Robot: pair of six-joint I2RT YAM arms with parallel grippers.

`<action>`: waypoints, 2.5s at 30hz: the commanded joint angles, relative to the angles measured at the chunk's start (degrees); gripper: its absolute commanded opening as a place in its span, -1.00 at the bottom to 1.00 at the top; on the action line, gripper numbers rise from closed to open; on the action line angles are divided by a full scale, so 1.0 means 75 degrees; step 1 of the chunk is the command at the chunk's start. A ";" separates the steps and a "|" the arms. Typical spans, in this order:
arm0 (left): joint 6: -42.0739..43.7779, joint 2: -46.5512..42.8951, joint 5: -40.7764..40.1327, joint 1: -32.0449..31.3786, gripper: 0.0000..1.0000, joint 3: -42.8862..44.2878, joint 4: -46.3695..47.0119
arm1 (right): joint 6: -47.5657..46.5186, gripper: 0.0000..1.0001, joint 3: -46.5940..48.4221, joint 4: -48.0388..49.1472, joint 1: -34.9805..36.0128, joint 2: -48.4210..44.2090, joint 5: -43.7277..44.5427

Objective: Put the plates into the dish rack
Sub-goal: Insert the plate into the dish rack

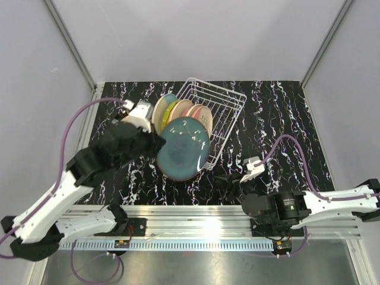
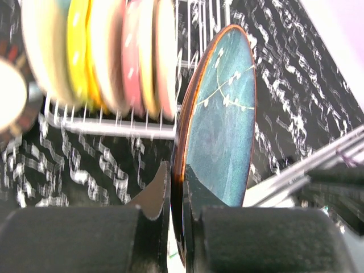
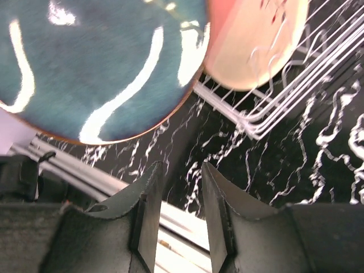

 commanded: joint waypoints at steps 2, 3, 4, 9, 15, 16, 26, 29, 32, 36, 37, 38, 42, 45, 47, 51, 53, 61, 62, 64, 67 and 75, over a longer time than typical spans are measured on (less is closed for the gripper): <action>0.0749 0.1453 -0.0081 -0.0147 -1.00 0.1658 0.2457 | -0.0567 -0.18 0.0502 -0.0035 0.0042 -0.0329 0.1112; 0.0925 0.1690 -0.0140 -0.0206 -1.00 0.2032 0.2540 | -0.0287 -0.18 0.0537 -0.0431 0.0042 -0.0446 0.1159; 0.1251 0.1936 -0.0314 -0.0334 -1.00 0.2244 0.2599 | -0.0157 -0.18 0.0596 -0.0644 0.0042 -0.0644 0.1206; 0.2049 0.3320 -0.1510 -0.0534 -1.00 0.3532 0.2634 | 0.0264 -0.13 0.0689 -0.1662 0.0030 -0.1138 0.1055; 0.3021 0.4597 -0.3021 -0.1014 -1.00 0.4402 0.2458 | 0.0851 -0.10 0.0936 -0.2672 0.0053 -0.1127 0.1195; 0.3187 0.4691 -0.3151 -0.1154 -1.00 0.4437 0.2575 | 0.0933 -0.10 0.0936 -0.2766 0.0042 -0.1139 0.1241; 0.3704 0.5758 -0.4381 -0.1273 -1.00 0.4485 0.2810 | 0.1579 -0.09 0.0678 -0.3388 0.0042 -0.1783 0.1101; 0.3669 0.6004 -0.4698 -0.1273 -1.00 0.4531 0.2740 | 0.1567 -0.09 0.0667 -0.3388 0.0042 -0.1725 0.1078; 0.3599 0.6192 -0.4839 -0.1273 -1.00 0.4531 0.2658 | 0.1660 -0.09 0.0713 -0.3505 0.0042 -0.1584 0.1101; 0.3493 0.6403 -0.4817 -0.1273 -1.00 0.4508 0.2576 | 0.1813 -0.08 0.0714 -0.3658 0.0042 -0.1525 0.1101; 0.3284 0.6438 -0.4758 -0.1273 -1.00 0.4473 0.2599 | 0.1836 -0.08 0.0702 -0.3681 0.0042 -0.1560 0.1090; 0.3236 0.6485 -0.4711 -0.1273 -1.00 0.4461 0.2599 | 0.1860 -0.08 0.0690 -0.3704 0.0042 -0.1584 0.1078; 0.3025 0.6719 -0.4652 -0.1273 -1.00 0.4485 0.2529 | 0.2058 -0.08 0.0620 -0.3880 0.0042 -0.1736 0.1043; 0.2873 0.6848 -0.4652 -0.1273 -1.00 0.4508 0.2459 | 0.2117 -0.08 0.0585 -0.3951 0.0042 -0.1806 0.1008; 0.2767 0.7000 -0.4675 -0.1273 -1.00 0.4566 0.2365 | 0.2164 -0.08 0.0573 -0.3986 0.0042 -0.1795 0.0996; 0.2509 0.7329 -0.4758 -0.1273 -1.00 0.4777 0.2014 | 0.2235 -0.08 0.0561 -0.4079 0.0042 -0.1783 0.0972; 0.2439 0.7411 -0.4664 -0.1273 -1.00 0.4778 0.1955 | 0.2270 -0.08 0.0561 -0.4115 0.0042 -0.1783 0.0961; 0.2145 0.7400 -0.4523 -0.1273 -0.89 0.4357 0.1966 | 0.2434 -0.08 0.0491 -0.4209 0.0042 -0.1830 0.0949; 0.2122 0.7399 -0.4511 -0.1273 -0.86 0.4321 0.1978 | 0.2434 -0.08 0.0491 -0.4209 0.0042 -0.1830 0.0937; 0.2098 0.7388 -0.4476 -0.1273 -0.80 0.4227 0.1978 | 0.2446 -0.08 0.0479 -0.4197 0.0053 -0.1818 0.0925; 0.2052 0.7411 -0.4441 -0.1273 -0.69 0.4157 0.1967 | 0.2458 -0.08 0.0491 -0.4197 0.0042 -0.1795 0.0902; 0.1911 0.7435 -0.4382 -0.1261 -0.31 0.4063 0.1791 | 0.2528 -0.08 0.0479 -0.4185 0.0042 -0.1771 0.0808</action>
